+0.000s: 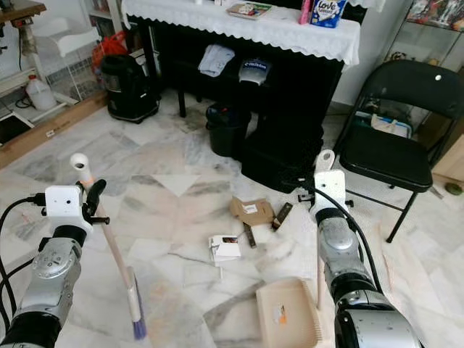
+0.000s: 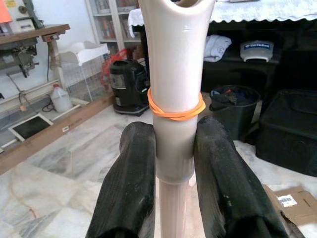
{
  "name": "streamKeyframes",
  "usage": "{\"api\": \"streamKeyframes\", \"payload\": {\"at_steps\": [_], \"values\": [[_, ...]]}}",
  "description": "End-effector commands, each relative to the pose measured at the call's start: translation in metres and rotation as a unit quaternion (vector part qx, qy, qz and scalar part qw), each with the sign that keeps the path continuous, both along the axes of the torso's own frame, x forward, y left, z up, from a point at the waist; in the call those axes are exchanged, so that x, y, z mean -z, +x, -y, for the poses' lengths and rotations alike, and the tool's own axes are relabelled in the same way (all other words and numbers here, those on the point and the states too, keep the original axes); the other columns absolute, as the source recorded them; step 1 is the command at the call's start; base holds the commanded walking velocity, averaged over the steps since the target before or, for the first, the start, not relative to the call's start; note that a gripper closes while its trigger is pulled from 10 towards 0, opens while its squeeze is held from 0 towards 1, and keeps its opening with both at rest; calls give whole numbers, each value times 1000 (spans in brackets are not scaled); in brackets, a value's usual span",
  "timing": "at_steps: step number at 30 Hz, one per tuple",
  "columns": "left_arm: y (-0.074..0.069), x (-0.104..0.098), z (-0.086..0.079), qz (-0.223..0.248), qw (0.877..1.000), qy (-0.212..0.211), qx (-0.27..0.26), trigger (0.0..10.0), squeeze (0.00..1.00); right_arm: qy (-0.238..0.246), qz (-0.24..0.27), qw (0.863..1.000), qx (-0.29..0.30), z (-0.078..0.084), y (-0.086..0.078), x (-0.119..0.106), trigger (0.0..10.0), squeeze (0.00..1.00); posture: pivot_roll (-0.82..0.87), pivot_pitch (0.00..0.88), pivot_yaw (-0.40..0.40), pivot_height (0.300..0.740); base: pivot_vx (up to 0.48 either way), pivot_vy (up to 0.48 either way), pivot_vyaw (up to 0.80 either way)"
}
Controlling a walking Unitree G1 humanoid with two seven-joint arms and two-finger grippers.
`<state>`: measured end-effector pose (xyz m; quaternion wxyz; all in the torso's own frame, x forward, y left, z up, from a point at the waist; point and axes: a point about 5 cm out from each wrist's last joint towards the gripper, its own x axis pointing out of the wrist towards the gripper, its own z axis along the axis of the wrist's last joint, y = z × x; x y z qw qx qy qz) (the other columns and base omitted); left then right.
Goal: Sweep floor
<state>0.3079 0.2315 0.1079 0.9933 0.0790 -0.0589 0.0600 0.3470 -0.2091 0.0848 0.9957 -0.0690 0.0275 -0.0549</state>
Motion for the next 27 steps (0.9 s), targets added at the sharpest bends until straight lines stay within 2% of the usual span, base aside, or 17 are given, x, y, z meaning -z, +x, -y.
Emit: {"api": "streamKeyframes", "payload": {"at_steps": [1,9,27], "values": [[0,-9,-1,21,1000,4,1,10000,0,26,2,1000,-6,-12,0,3,10000,0,104,0,-60,740,0,0,0],[-9,-3,-5,11,1000,11,-5,10000,0,29,-6,999,-16,-18,-7,13,10000,0,101,0,-65,740,0,0,0],[-16,-2,-7,2,1000,12,-8,10000,0,44,1,999,-26,-23,-7,13,10000,0,91,0,-67,740,275,0,0]]}}
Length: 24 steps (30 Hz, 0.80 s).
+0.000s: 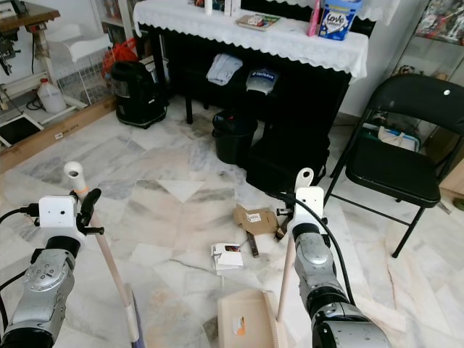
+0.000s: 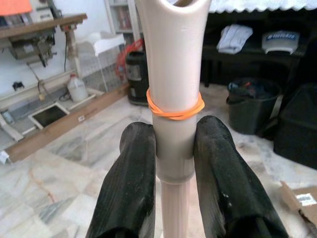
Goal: Sweep floor
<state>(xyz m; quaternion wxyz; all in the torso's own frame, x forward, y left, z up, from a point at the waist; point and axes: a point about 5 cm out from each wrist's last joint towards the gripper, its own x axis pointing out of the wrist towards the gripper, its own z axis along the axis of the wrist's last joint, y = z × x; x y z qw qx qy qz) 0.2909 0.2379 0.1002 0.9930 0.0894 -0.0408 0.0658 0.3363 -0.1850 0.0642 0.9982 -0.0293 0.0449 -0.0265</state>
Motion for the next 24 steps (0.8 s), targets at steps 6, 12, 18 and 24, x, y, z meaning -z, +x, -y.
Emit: {"api": "streamKeyframes", "payload": {"at_steps": [6,12,18,24], "values": [[0,-9,0,19,1000,2,0,10000,0,2,25,1000,-3,0,3,-9,10000,0,90,0,-68,740,285,0,-107],[0,-9,0,19,1000,2,-1,10000,0,1,25,1000,-1,1,4,-9,10000,0,90,0,-69,740,284,0,0],[0,-8,0,17,1000,11,-1,10000,0,1,31,1000,-5,1,4,-11,10000,0,92,0,-71,740,43,0,0],[-1,-6,1,13,1000,11,-1,10000,0,-2,25,1000,-6,1,3,-9,10000,0,91,0,-73,740,0,0,0]]}}
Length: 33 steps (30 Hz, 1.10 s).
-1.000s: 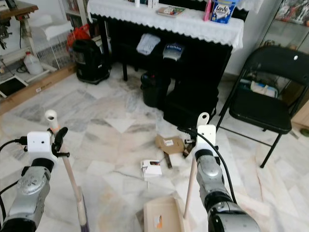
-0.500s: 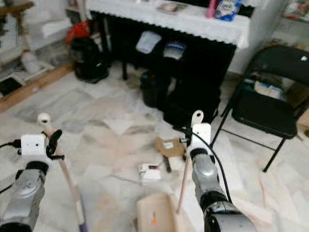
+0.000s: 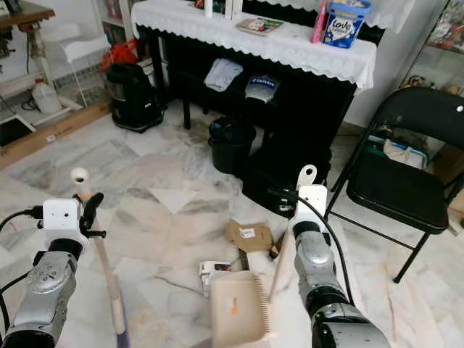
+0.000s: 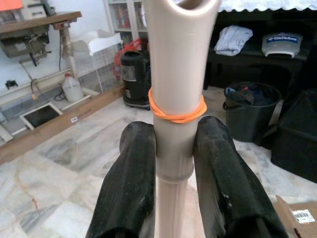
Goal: Sweep floor
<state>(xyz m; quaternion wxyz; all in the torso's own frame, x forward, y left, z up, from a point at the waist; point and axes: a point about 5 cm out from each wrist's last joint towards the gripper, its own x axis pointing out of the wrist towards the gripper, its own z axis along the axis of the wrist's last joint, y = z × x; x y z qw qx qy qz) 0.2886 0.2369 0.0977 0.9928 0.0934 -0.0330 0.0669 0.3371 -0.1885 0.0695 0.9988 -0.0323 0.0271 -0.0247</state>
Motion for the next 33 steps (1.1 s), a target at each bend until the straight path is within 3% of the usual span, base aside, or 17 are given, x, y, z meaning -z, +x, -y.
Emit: {"api": "streamKeyframes", "payload": {"at_steps": [1,5,12,19,33], "values": [[1,-8,0,20,1000,8,1,10000,0,0,5,1000,-3,-2,2,-3,10000,0,91,0,-73,740,0,0,0],[0,-7,0,18,1000,8,1,10000,0,-8,-9,1000,1,-1,1,1,10000,0,91,0,-73,740,0,0,0],[-1,-5,1,15,1000,7,1,10000,0,-36,-81,996,23,2,-4,18,10000,0,89,0,-74,740,0,0,0],[-5,-3,1,12,1000,6,2,10000,0,-47,-107,993,33,3,-5,22,10000,0,89,0,-74,740,0,0,0],[-7,0,6,6,1000,4,8,10000,0,-33,-52,996,63,5,10,-3,10000,0,80,0,-70,740,0,0,0]]}}
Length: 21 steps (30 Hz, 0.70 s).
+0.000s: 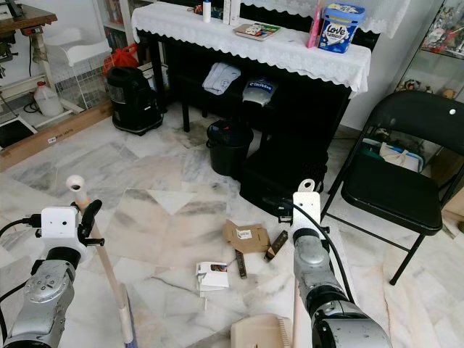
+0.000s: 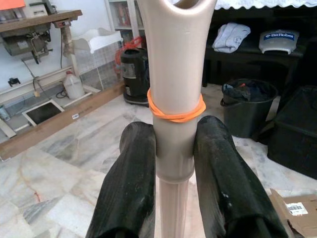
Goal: Sweep floor
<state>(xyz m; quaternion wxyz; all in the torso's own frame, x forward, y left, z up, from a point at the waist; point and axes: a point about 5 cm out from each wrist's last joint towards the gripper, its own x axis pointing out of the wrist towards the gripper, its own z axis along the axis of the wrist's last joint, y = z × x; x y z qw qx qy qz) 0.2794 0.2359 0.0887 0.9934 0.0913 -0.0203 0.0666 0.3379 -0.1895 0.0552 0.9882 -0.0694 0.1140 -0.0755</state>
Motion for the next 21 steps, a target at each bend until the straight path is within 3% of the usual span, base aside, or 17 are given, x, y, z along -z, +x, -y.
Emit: {"api": "streamKeyframes", "payload": {"at_steps": [1,4,9,21], "values": [[2,-9,5,19,1000,7,9,10000,0,-3,29,1000,9,4,10,-16,10000,0,80,0,-70,740,0,0,0],[1,-9,5,18,1000,7,10,10000,0,-6,16,1000,8,2,8,-12,10000,0,84,0,-72,740,0,0,0],[-1,-7,5,14,1000,10,17,10000,0,12,-78,997,3,-8,-6,18,10000,0,90,0,-72,740,0,0,0],[-2,-7,7,13,999,18,24,10000,0,17,-111,994,-10,-14,-13,29,10000,0,93,0,-69,740,0,0,0]]}}
